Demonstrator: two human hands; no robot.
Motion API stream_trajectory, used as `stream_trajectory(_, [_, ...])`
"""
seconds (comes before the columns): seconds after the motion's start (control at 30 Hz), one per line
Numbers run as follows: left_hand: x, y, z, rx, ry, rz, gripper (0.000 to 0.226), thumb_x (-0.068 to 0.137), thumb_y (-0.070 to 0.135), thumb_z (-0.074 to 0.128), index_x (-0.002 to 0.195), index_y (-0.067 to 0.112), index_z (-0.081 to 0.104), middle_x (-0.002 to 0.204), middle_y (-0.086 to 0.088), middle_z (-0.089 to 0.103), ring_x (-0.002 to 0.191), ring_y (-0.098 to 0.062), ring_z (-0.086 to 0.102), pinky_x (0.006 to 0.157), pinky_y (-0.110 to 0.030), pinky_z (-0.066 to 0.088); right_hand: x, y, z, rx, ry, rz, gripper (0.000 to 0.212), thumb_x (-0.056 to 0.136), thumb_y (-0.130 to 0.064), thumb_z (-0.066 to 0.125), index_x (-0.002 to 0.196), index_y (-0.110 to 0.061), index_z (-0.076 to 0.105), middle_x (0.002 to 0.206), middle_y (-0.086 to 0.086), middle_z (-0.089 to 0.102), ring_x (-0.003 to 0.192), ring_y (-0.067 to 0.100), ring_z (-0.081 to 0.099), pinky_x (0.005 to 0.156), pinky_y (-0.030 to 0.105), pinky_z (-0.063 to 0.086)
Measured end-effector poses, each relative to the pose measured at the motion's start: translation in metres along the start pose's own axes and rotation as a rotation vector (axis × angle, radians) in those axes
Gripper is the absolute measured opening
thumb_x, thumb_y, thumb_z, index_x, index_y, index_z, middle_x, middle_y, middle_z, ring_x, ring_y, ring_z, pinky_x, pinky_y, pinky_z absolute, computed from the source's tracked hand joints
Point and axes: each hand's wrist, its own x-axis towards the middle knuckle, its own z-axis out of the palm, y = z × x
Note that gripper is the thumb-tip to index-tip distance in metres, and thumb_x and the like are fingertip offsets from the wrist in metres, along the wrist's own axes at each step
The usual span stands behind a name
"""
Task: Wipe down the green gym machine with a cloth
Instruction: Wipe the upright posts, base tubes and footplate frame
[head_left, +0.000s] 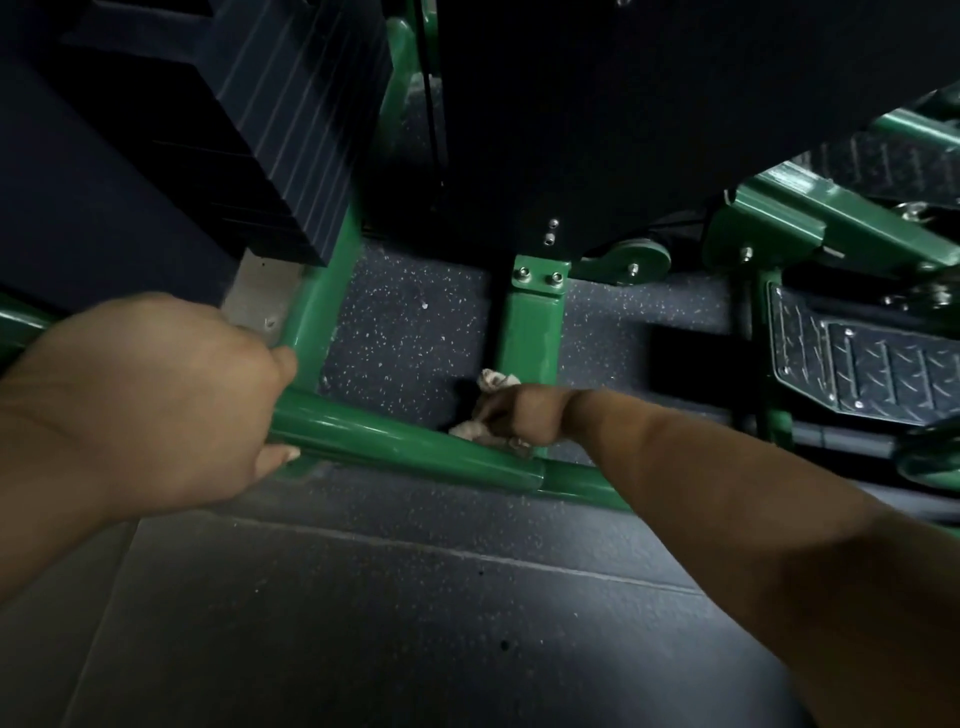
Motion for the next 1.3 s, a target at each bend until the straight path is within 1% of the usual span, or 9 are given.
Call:
stream_trajectory(0.13, [-0.001,0.001,-0.005,0.014,0.003,0.006,0.061,0.080,0.087,0.027,0.105,0.038,0.055,0.079,0.014,0.054,0.076,-0.009,0.056,0.068,-0.031,0.048,-0.020,0.002,0.005,0.209,0.030,-0.021,0.031,0.106,-0.013,0.050,0.117,0.006,0.072,0.116,0.020,0.073,0.102,0.025,0.068,0.104,0.030,0.048])
stream_trajectory(0.3, [-0.002,0.000,-0.004,0.014,0.008,0.005,0.062,0.080,0.087,0.029,0.103,0.037,0.058,0.077,0.013,0.054,0.072,-0.012,0.056,0.066,-0.031,0.046,-0.070,0.041,-0.006,-0.027,-0.259,0.228,0.026,0.108,-0.038,0.052,0.130,-0.025,0.060,0.106,-0.001,0.068,0.098,0.020,0.067,0.097,0.038,0.054])
stream_trajectory(0.53, [-0.002,0.001,-0.006,0.024,0.001,-0.015,0.061,0.079,0.087,0.029,0.101,0.038,0.058,0.075,0.013,0.053,0.071,-0.011,0.054,0.066,-0.031,0.048,-0.033,0.013,0.008,0.354,0.171,0.202,0.011,0.101,-0.032,0.064,0.101,-0.029,0.074,0.099,-0.004,0.074,0.091,0.014,0.066,0.088,0.021,0.048])
stream_trajectory(0.67, [-0.005,0.000,-0.010,0.000,-0.005,-0.014,0.058,0.080,0.085,0.032,0.097,0.036,0.056,0.072,0.013,0.048,0.071,-0.013,0.053,0.067,-0.032,0.050,-0.029,-0.001,0.033,0.293,0.105,0.230,0.052,0.096,-0.058,0.048,0.130,-0.024,0.069,0.138,0.018,0.061,0.126,0.032,0.060,0.107,0.025,0.041])
stream_trajectory(0.77, [-0.005,0.000,-0.011,0.000,0.011,-0.005,0.058,0.083,0.084,0.031,0.102,0.035,0.056,0.073,0.012,0.048,0.072,-0.012,0.054,0.068,-0.031,0.051,-0.052,0.031,0.034,0.139,0.023,0.353,0.087,0.082,-0.081,0.041,0.141,-0.019,0.053,0.141,0.024,0.057,0.113,0.031,0.064,0.090,0.027,0.042])
stream_trajectory(0.9, [-0.004,0.000,-0.008,0.012,-0.003,-0.011,0.061,0.081,0.086,0.030,0.104,0.037,0.057,0.073,0.013,0.049,0.071,-0.011,0.053,0.066,-0.031,0.049,-0.065,0.053,0.029,0.362,0.216,0.423,0.081,0.073,-0.097,0.049,0.111,-0.028,0.071,0.101,0.000,0.075,0.091,0.020,0.070,0.088,0.035,0.057])
stream_trajectory(1.0, [-0.003,0.000,-0.008,0.003,-0.032,-0.020,0.062,0.080,0.086,0.029,0.107,0.039,0.059,0.072,0.014,0.048,0.069,-0.009,0.051,0.066,-0.031,0.049,-0.048,0.029,0.023,0.763,0.346,0.255,0.037,0.086,-0.054,0.074,0.100,-0.020,0.075,0.098,0.001,0.076,0.092,0.017,0.069,0.093,0.034,0.051])
stream_trajectory(1.1, [-0.003,0.001,-0.011,0.006,-0.035,-0.022,0.062,0.080,0.086,0.029,0.106,0.039,0.058,0.074,0.013,0.049,0.071,-0.010,0.053,0.068,-0.031,0.050,-0.038,0.010,0.033,0.496,0.128,0.228,0.031,0.103,-0.031,0.061,0.129,-0.014,0.066,0.116,0.007,0.067,0.102,0.017,0.058,0.088,0.019,0.037])
stream_trajectory(1.3, [-0.003,0.000,-0.004,-0.011,-0.019,-0.017,0.062,0.080,0.086,0.027,0.106,0.038,0.055,0.078,0.013,0.053,0.075,-0.010,0.056,0.071,-0.031,0.051,-0.075,0.057,0.041,0.221,0.027,0.537,0.060,0.092,-0.077,0.041,0.117,-0.029,0.067,0.102,-0.001,0.069,0.094,0.020,0.067,0.081,0.032,0.051])
